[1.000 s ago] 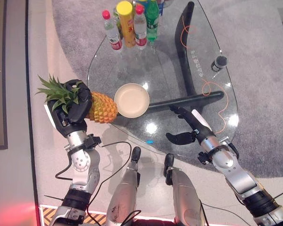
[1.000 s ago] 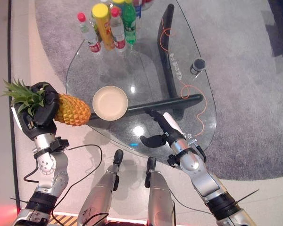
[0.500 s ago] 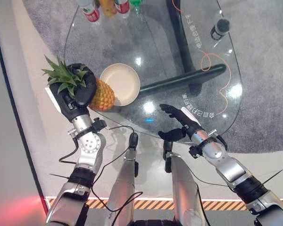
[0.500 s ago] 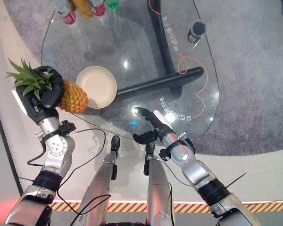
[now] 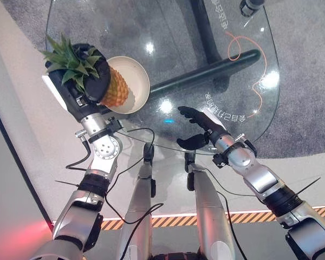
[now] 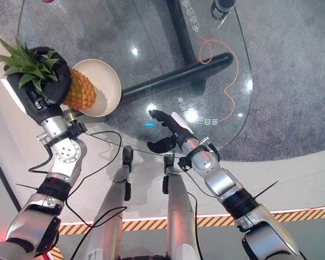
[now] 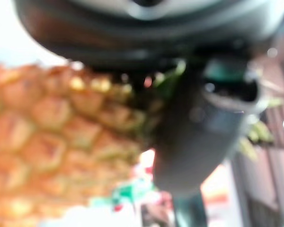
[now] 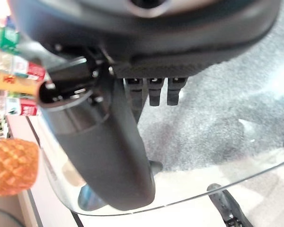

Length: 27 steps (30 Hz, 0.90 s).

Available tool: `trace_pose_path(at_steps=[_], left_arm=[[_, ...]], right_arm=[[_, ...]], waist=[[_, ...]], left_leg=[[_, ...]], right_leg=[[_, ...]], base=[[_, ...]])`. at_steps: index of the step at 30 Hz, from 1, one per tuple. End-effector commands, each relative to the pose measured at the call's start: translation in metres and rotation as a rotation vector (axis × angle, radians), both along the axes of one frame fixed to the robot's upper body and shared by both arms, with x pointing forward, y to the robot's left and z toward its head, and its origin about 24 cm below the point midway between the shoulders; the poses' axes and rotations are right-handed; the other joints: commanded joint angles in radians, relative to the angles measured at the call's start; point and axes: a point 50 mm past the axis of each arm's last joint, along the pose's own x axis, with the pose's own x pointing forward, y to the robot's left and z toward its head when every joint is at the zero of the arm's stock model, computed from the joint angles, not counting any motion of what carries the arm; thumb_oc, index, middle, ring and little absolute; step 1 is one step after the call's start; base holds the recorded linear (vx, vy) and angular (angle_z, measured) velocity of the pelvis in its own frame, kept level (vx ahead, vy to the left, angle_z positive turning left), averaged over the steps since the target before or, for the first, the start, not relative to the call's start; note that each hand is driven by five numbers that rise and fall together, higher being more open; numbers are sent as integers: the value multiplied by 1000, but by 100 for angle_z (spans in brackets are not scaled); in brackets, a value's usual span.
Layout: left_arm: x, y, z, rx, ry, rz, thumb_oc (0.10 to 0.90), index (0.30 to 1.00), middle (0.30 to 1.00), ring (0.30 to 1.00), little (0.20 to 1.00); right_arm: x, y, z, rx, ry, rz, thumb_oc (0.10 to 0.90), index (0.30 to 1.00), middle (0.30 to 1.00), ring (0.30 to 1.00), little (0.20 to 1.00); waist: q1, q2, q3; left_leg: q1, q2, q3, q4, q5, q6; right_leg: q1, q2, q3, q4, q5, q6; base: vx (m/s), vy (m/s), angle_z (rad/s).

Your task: Pick up the fruit to the plate

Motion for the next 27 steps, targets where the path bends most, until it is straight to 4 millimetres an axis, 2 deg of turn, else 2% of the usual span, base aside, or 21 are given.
trace_pose_path(at_steps=[1,14,27], left_arm=[[-16,2,57,55,-328,7,100,300,300,300,200],[-4,3,70,50,-314,75,100,300,300,300,200],[3,-1,71,48,-288,106,100,300,300,300,200]], right_arm=[[-4,16,26,61,-94,98,800,900,900,900,900],[5,18,39,42,-108,96,800,900,900,900,900],[10,20,48,42,-146,100,800,900,900,900,900]], waist=[[-1,-12,-27],[-23,-6,-27],[-35,-17,-27]], left_leg=[[-7,-64,108,139,-166,22],[-119,-65,121,155,-153,21],[-227,-68,113,191,-143,12]], right_leg=[[-12,87,21,-85,86,40],[-140,89,22,-73,115,35],[-241,97,22,-54,141,31]], base=[[-20,69,-1],[-8,59,-3],[-1,8,-1]])
